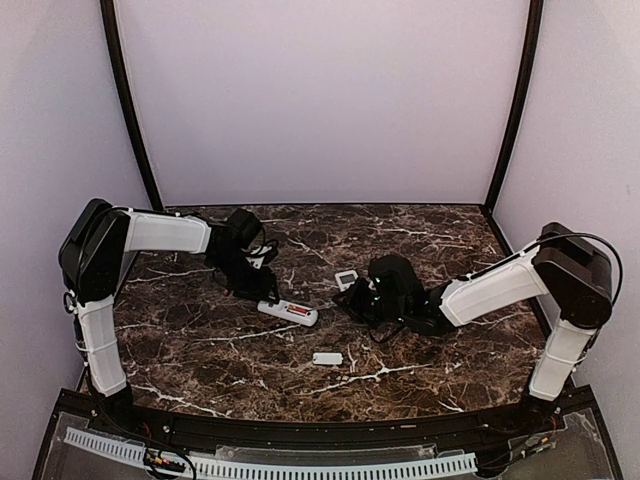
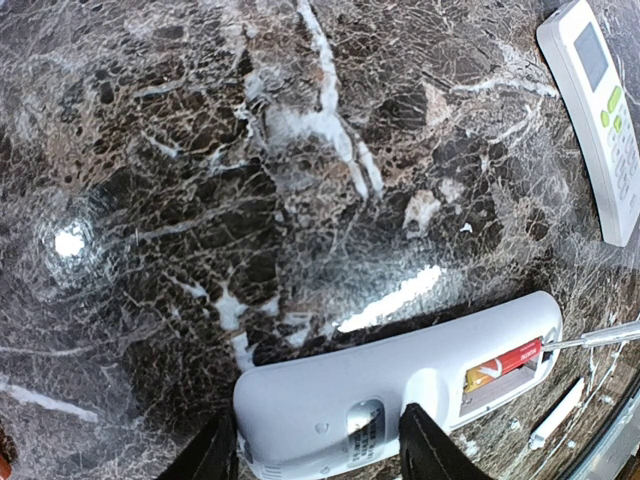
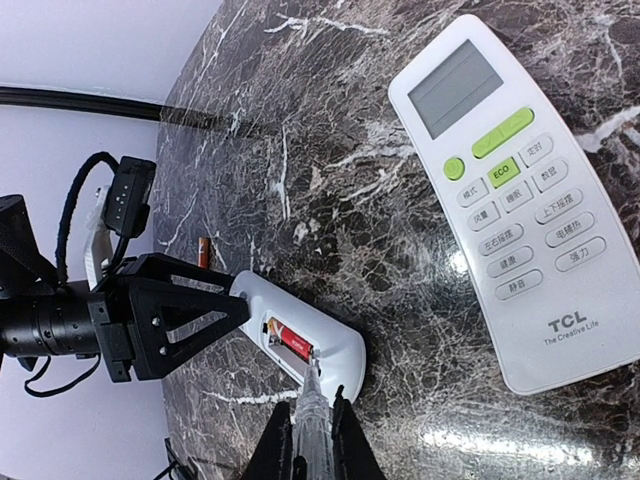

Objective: Unload the batteries from the remote control
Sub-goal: Remove the battery from the remote control without the battery cover.

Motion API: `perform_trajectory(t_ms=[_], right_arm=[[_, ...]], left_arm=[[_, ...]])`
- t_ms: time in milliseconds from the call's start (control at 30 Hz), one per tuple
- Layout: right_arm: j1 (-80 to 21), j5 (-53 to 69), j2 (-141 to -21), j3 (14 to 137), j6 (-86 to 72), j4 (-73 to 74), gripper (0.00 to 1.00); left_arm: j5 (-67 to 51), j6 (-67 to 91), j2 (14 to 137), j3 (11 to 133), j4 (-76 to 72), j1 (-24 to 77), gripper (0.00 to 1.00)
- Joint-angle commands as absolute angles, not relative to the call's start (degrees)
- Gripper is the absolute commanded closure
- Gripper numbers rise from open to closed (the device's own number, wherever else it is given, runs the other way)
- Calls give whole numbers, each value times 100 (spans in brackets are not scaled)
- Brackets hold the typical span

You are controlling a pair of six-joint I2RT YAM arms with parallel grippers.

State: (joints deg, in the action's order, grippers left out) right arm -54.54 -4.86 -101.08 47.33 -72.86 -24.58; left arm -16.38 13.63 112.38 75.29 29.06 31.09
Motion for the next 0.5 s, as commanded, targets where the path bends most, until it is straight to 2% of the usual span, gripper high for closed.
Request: perform_trajectory(t_ms=[0, 467], right_arm=[[-5459, -196, -10174, 4667, -7519, -3467, 100], [-5432, -114, -9966, 4644, -7620, -3818, 100]], left_arm=[[-1488, 1248, 11487, 7453, 3242, 3234, 47], [-951, 1134, 11524, 7477, 3365, 3348, 47]])
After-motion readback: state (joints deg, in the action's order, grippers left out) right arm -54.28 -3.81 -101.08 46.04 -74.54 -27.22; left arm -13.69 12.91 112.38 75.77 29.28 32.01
